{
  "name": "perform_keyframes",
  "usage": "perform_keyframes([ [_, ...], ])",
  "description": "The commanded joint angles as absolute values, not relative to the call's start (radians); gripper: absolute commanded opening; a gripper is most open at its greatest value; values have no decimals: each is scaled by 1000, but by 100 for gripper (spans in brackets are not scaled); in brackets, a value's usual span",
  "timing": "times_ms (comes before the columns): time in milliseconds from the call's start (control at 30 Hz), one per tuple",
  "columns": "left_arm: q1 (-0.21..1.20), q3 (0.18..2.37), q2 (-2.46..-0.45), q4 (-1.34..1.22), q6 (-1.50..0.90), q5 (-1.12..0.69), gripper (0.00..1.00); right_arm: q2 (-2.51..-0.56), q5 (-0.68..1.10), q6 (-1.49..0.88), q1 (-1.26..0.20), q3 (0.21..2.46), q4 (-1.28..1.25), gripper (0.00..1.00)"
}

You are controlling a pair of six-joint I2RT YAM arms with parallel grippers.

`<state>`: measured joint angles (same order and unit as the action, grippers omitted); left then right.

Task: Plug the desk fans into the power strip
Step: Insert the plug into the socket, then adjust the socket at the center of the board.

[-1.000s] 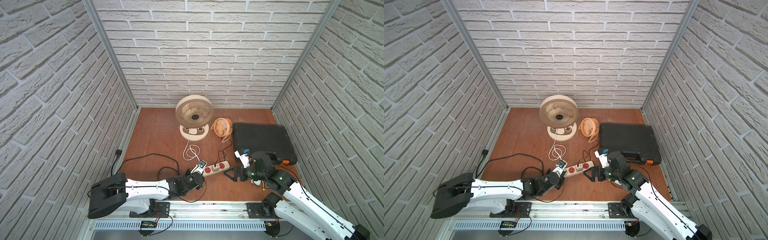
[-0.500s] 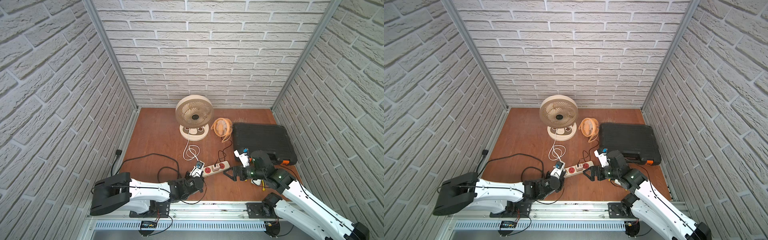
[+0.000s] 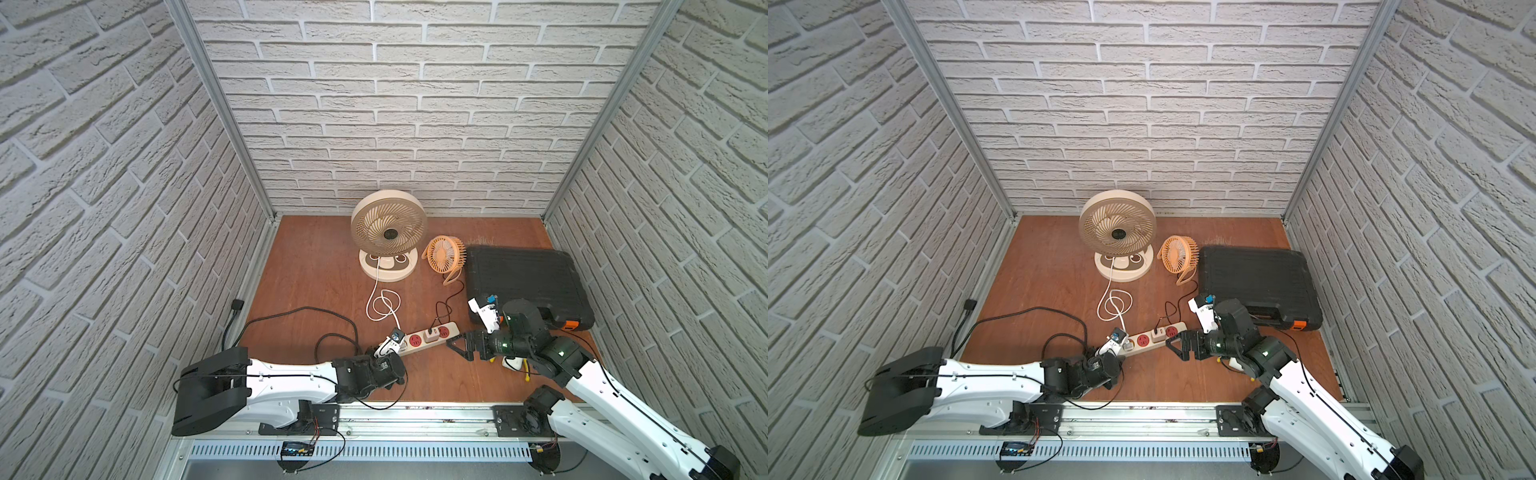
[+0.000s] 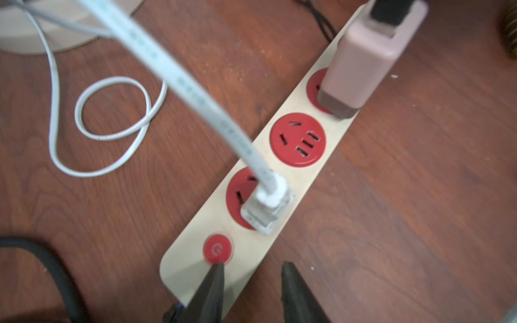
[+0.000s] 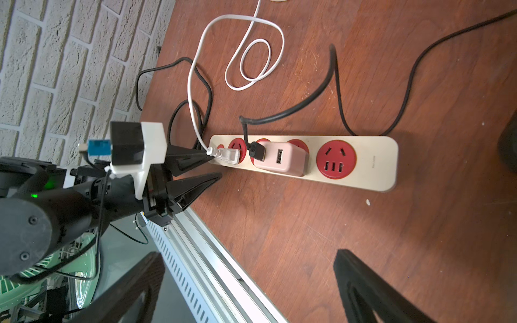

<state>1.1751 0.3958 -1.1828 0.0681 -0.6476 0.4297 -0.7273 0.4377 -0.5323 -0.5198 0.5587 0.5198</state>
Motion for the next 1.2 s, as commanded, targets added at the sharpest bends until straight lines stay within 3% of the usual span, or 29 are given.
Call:
perform_keyframes([
  [0,1112,441,-1156,181,-542,325,44,-720,424,-513,-513,589,506,99],
  [133,1057,527,-1129,201,-463,267,45,-741,429,-492,-514,612,506,99],
  [367,957,572,-1004,311,-442,180,57,-903,482,-290,-548,715,491,95],
  [700,820,477,-792,376,-537,57,68,-1138,341,-32,-778,884,465,80],
  [1167,775,312,-713,306,-671,-54,70,-1382,226,161,-932,1002,490,74],
])
